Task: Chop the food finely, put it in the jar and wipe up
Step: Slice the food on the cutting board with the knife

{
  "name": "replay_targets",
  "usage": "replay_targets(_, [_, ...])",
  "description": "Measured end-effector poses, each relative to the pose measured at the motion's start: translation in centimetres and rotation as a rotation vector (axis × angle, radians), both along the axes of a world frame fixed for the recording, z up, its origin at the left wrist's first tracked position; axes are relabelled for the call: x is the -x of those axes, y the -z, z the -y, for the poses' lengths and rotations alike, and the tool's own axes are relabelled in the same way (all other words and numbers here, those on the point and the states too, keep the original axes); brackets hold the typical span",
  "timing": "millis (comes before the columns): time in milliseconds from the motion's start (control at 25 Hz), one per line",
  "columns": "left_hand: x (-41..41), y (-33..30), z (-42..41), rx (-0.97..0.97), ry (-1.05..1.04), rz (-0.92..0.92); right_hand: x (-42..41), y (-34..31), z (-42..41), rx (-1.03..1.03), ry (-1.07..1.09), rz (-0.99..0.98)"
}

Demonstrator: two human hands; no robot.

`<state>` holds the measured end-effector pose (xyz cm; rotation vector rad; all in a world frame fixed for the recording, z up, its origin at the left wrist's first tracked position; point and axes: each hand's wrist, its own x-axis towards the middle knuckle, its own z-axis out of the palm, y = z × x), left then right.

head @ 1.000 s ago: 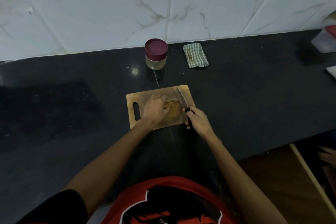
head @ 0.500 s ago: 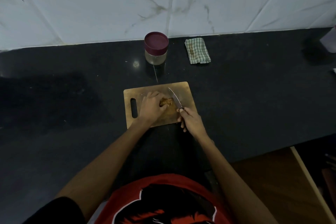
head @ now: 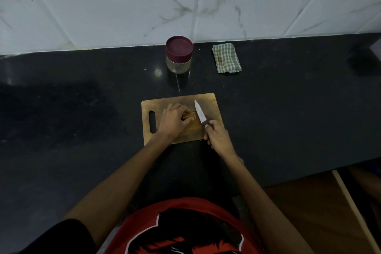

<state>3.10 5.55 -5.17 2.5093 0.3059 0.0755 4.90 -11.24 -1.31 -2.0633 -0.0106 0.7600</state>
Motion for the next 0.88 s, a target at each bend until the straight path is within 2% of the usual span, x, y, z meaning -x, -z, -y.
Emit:
replay_targets(600, [-0.7, -0.6, 0.8, -0.027, 0.010, -0.011, -0.8, 0.4, -1.1, 0.219, -0.232, 0.167])
replay_targets(880, [-1.1, -0.8, 0.9, -0.029, -0.035, -0.036, -0.9, 0.8, -1.2, 0.262, -0.246, 0.187])
